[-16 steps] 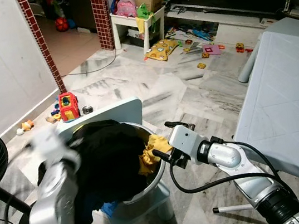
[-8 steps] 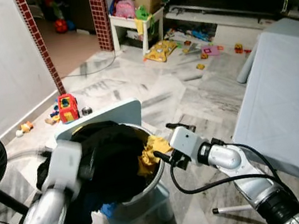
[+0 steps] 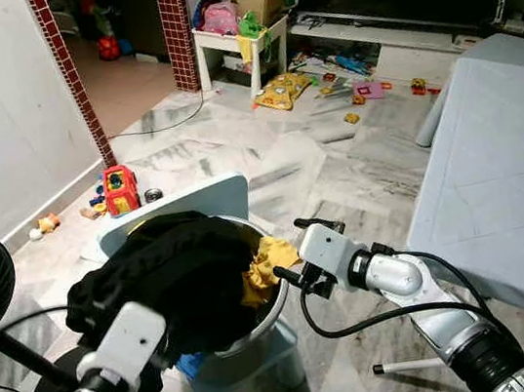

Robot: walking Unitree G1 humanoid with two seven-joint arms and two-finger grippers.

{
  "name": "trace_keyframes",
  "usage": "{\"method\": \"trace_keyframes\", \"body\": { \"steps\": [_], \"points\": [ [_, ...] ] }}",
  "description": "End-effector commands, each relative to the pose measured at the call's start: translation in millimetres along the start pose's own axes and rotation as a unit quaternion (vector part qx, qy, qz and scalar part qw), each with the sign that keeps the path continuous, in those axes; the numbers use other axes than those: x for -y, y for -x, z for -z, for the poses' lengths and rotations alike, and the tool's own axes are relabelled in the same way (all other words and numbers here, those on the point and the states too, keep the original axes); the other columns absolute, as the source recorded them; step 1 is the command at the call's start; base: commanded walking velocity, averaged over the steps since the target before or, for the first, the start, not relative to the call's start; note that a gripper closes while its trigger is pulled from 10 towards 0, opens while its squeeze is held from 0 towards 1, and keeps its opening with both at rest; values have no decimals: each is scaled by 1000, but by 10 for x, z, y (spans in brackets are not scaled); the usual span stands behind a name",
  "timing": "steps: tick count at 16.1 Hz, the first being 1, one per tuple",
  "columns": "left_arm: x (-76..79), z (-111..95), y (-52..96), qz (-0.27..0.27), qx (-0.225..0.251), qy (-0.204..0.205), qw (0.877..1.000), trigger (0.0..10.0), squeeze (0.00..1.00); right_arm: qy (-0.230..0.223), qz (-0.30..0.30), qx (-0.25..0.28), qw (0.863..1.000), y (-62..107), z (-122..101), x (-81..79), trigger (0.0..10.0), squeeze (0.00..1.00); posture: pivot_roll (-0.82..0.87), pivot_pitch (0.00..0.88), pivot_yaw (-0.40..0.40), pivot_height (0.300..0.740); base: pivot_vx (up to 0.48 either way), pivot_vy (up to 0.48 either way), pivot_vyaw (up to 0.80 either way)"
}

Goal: Hang hanger

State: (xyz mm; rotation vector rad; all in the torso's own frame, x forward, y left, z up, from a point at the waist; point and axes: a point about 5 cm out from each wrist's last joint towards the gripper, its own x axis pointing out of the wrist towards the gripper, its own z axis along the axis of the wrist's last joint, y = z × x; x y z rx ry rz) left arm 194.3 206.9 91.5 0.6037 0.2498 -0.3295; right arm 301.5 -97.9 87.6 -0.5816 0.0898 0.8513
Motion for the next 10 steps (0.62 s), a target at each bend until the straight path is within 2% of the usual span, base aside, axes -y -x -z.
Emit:
{"method": "trace_keyframes", "body": {
  "steps": [1, 2, 7, 8, 9, 10],
  "points": [
    [44, 87, -63, 41, -13, -5, 999, 10000, 0, 4, 1, 1, 1000, -8, -13, 42, 10000, 0, -35, 0, -36, 740, 0, 0, 0],
    [56, 174, -148, 60, -19, -14, 998, 10000, 0, 3, 1, 3, 1000, -14, -21, 35, 10000, 0, -41, 0, -38, 740, 0, 0, 0],
    [1, 297, -331, 71, -20, -27, 997, 9922, 0, 5, 8, 3, 1000, 12, -18, 73, 10000, 0, -56, 0, -28, 740, 0, 0, 0],
    [0, 307, -344, 72, -19, -27, 997, 1255, 0, 4, 9, 3, 1000, 14, -15, 72, 10000, 0, -56, 0, -28, 740, 0, 0, 0],
    [-7, 303, -345, 68, -17, -29, 997, 0, 0, 3, 9, 2, 1000, 18, -10, 65, 10000, 0, -57, 0, -27, 740, 0, 0, 0],
    [-23, 284, -338, 60, -14, -29, 998, 0, 0, 2, 9, 2, 1000, 21, -5, 58, 10000, 0, -57, 0, -27, 740, 0, 0, 0]
  ]
}}
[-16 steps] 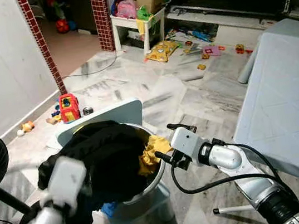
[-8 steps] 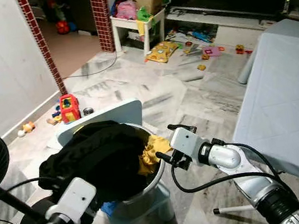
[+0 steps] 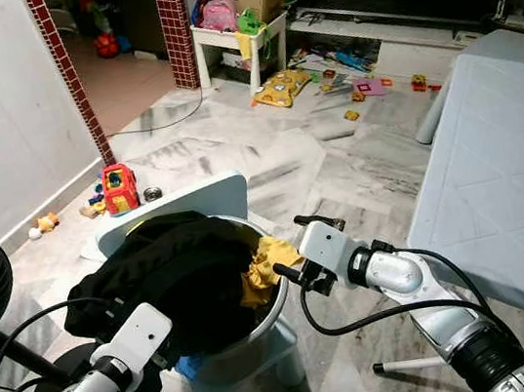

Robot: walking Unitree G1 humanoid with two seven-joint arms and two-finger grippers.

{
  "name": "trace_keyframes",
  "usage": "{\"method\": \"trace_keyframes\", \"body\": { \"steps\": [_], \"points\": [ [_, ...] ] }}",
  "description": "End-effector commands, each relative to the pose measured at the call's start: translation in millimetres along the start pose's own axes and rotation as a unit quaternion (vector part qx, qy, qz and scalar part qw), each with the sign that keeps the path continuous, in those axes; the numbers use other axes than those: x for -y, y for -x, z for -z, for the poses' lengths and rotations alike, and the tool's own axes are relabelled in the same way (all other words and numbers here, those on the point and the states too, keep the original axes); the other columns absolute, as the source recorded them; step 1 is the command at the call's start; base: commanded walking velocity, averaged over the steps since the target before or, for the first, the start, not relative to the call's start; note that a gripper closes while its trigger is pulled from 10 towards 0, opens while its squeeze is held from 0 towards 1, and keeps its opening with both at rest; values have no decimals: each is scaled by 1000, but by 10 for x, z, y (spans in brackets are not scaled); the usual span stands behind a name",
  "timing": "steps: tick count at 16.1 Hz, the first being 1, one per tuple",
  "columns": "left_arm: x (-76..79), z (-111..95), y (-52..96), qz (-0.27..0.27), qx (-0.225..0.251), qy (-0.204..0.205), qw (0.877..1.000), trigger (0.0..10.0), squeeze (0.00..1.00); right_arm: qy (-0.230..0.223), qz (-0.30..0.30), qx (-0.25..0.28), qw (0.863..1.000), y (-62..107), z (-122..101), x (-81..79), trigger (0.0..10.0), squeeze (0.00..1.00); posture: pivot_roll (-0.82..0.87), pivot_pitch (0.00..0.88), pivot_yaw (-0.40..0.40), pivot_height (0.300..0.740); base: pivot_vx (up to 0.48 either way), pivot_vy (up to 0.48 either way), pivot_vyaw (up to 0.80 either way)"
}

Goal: Hang hanger

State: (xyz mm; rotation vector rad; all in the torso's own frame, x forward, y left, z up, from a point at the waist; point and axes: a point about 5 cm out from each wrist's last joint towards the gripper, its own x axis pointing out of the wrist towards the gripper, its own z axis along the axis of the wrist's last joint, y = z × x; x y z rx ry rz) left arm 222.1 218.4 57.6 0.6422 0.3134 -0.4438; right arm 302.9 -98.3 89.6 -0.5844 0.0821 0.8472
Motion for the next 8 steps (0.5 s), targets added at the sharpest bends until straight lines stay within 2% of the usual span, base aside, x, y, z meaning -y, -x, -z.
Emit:
{"method": "trace_keyframes", "body": {
  "steps": [1, 5, 8],
  "points": [
    [-30, -52, 18, -11, 10, -6, 1000, 0, 0, 0, 5, -1, 1000, 22, 13, 30, 10000, 0, -57, 0, -27, 740, 0, 0, 0],
    [-136, -204, 36, -48, 29, -4, 998, 0, 0, 1, 3, -1, 1000, 10, 10, 31, 10000, 0, -50, 0, -33, 740, 0, 0, 0],
    [-112, -238, 21, -46, 28, 10, 999, 0, 0, 1, 1, -2, 1000, 16, 22, 16, 10000, 0, -56, 0, -29, 740, 0, 0, 0]
  ]
}}
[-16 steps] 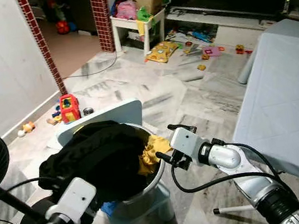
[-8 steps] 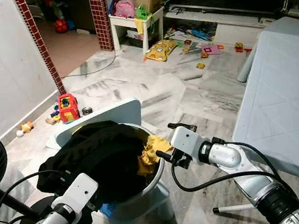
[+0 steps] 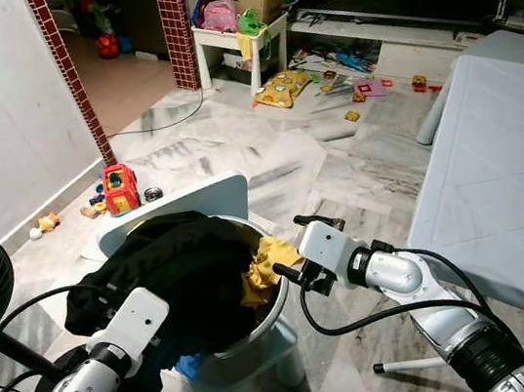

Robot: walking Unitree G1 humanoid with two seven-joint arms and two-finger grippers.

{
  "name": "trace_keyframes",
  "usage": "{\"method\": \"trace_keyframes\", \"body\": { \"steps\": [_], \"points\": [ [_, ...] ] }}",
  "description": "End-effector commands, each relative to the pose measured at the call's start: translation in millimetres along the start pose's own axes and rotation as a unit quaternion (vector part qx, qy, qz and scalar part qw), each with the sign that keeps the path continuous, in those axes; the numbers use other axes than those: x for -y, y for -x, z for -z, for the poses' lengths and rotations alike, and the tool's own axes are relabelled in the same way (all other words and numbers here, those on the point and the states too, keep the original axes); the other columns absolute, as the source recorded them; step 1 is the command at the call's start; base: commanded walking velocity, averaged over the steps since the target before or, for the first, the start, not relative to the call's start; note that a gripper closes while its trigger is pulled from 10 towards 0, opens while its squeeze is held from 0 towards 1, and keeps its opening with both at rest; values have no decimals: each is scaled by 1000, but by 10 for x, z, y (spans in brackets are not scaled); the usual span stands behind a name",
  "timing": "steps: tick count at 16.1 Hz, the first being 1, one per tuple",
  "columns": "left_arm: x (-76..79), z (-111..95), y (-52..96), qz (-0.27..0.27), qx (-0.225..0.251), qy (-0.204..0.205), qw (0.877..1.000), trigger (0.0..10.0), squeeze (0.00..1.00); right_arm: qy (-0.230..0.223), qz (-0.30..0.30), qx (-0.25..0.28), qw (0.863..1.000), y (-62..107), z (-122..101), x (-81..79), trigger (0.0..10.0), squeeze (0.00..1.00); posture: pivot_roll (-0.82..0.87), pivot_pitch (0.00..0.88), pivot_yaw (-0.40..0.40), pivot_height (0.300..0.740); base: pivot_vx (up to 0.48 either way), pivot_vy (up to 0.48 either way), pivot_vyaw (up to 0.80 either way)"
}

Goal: Hang hanger

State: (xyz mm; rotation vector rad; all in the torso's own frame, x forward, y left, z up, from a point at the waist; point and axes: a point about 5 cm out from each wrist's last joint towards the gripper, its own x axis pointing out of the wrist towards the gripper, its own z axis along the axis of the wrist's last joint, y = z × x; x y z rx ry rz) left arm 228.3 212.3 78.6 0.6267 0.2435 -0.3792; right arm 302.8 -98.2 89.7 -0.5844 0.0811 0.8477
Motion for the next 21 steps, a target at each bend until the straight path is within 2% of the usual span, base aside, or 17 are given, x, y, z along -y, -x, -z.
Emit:
{"method": "trace_keyframes", "body": {
  "steps": [1, 5, 10, 11, 12, 17, 21],
  "points": [
    [-14, -38, -2, -5, 3, 6, 1000, 0, 0, 1, 1, -4, 1000, 23, 31, 13, 10000, 0, -59, 0, -29, 740, 0, 0, 0],
    [-7, -42, -8, -6, -9, 20, 1000, 0, 0, 4, 3, -6, 1000, 38, 40, 30, 10000, 0, -62, 0, -30, 740, 0, 0, 0],
    [64, 81, -6, 0, -45, 39, 998, 0, 0, 8, 0, -5, 1000, 32, 33, 34, 10000, 0, -64, 0, -33, 740, 0, 0, 0],
    [55, 74, -15, -10, -45, 42, 998, 8235, 0, 9, 0, -5, 1000, 32, 33, 34, 10000, 0, -65, 0, -33, 740, 0, 0, 0],
    [29, 26, -33, -25, -31, 64, 997, 10000, 1000, 10, -1, -6, 1000, 32, 33, 33, 10000, 0, -66, 0, -32, 740, 0, 0, 0],
    [32, -1, -38, -31, -25, 66, 997, 10000, 1000, 10, -3, -5, 1000, 29, 34, 8, 10000, 0, -65, 0, -31, 740, 0, 0, 0],
    [43, 66, -41, -35, -41, 54, 997, 10000, 1000, 10, -4, -4, 1000, 20, 25, 0, 10000, 0, -63, 0, -30, 740, 0, 0, 0]
  ]
}}
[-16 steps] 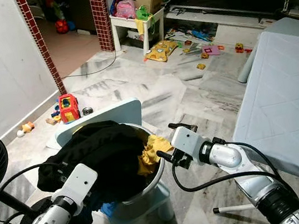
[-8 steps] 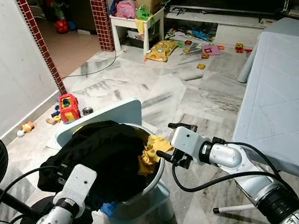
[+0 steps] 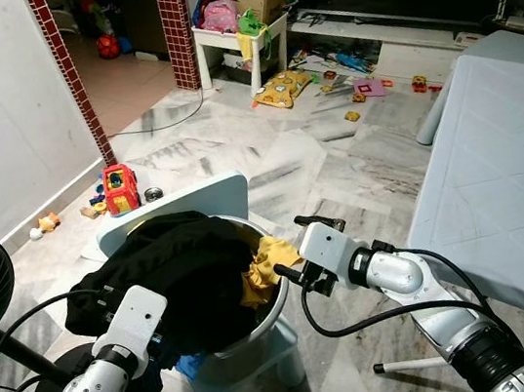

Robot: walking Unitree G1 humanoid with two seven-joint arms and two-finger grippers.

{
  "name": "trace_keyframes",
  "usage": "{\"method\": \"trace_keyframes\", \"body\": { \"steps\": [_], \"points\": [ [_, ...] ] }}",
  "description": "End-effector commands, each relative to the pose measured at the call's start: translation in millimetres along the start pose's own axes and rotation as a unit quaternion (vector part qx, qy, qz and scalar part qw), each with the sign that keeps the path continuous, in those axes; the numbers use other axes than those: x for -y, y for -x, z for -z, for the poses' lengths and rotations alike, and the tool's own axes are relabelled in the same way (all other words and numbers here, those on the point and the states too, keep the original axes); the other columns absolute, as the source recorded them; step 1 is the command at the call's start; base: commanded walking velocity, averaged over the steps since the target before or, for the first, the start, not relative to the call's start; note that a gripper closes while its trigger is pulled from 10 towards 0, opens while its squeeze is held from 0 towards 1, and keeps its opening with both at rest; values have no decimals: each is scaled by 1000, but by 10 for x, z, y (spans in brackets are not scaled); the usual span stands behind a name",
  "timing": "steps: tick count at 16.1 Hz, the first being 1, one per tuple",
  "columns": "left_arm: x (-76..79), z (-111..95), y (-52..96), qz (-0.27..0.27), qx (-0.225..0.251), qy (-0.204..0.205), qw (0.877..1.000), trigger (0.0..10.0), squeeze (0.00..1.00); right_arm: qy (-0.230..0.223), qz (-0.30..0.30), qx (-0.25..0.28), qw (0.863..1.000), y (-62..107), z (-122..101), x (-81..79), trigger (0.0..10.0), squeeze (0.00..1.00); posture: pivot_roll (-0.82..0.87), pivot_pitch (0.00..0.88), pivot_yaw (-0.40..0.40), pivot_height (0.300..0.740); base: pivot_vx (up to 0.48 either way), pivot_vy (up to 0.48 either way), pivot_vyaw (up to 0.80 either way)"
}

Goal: Hang hanger

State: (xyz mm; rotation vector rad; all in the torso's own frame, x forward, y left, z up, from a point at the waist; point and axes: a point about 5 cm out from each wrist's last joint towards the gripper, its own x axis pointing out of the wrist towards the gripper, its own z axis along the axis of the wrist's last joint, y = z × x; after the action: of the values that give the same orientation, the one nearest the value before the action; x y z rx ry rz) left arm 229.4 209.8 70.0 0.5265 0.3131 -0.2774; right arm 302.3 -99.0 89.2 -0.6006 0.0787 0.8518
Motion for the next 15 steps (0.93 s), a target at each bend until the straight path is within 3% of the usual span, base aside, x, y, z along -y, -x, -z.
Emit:
{"method": "trace_keyframes", "body": {
  "steps": [1, 3, 4, 5, 6, 15],
  "points": [
    [-6, 44, -7, 3, -11, 4, 1000, 10000, 1000, 2, 0, 1, 1000, 5, -1, 7, 10000, 0, -64, 0, -30, 740, 0, 0, 0],
    [11, 73, -31, 7, -17, 5, 1000, 10000, 1000, 3, 0, 3, 1000, 4, -11, 6, 10000, 0, -70, 1, -28, 740, 0, 0, 0],
    [26, 86, -52, 10, -20, 6, 1000, 10000, 0, 3, -1, 3, 1000, 6, -13, -2, 10000, 0, -70, 1, -28, 740, 0, 0, 0],
    [43, 96, -74, 16, -21, 4, 1000, 10000, 0, 4, -2, 4, 1000, 8, -12, -9, 10000, 0, -75, 2, -28, 740, 0, 0, 0],
    [44, 111, -79, 18, -22, 4, 1000, 0, 0, 5, -2, 4, 1000, 11, -11, -11, 10000, 0, -77, 2, -27, 740, 0, 0, 0],
    [34, 205, -102, 18, -34, 21, 999, 0, 0, 7, -5, 5, 1000, 3, -23, -19, 10000, 0, -75, 8, -28, 740, 0, 0, 0]
  ]
}}
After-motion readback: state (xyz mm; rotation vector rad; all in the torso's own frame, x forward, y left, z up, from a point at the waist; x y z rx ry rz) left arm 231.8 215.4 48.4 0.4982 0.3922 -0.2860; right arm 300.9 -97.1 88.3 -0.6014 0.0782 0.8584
